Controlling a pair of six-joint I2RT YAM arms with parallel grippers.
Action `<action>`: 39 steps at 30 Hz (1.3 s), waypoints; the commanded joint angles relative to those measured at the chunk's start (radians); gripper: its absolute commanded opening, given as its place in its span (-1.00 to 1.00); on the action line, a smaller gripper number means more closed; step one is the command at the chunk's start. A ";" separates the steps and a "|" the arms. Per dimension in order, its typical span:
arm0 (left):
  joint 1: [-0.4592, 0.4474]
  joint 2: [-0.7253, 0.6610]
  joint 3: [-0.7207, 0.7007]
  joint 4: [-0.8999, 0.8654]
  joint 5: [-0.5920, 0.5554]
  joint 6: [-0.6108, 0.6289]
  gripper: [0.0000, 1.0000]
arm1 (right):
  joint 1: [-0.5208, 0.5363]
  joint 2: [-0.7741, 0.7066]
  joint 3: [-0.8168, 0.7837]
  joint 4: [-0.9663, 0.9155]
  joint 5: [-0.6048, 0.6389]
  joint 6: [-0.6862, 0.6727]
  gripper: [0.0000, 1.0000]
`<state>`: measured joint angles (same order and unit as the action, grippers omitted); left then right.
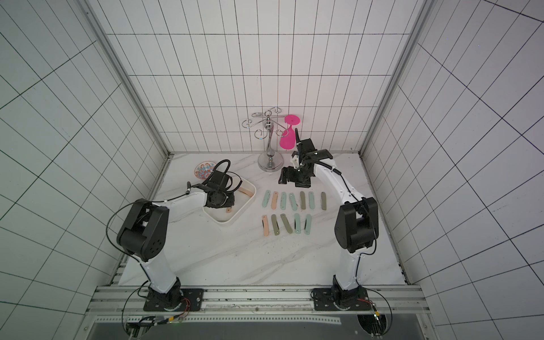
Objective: Take the fruit knife out of the storage box
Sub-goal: Pick up the fruit knife from the storage box, then place the fruit knife at the center of the board.
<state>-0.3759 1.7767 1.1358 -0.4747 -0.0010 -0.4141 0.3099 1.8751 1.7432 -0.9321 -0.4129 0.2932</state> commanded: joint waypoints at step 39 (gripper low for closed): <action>-0.044 -0.329 -0.072 0.085 0.326 -0.101 -0.80 | 0.295 0.271 0.242 0.262 -0.351 0.248 -0.05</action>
<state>-0.4126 1.4616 1.0599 -0.4221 0.3145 -0.5091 0.5926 2.1120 1.9297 -0.6830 -0.7391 0.5343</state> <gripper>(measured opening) 0.226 0.480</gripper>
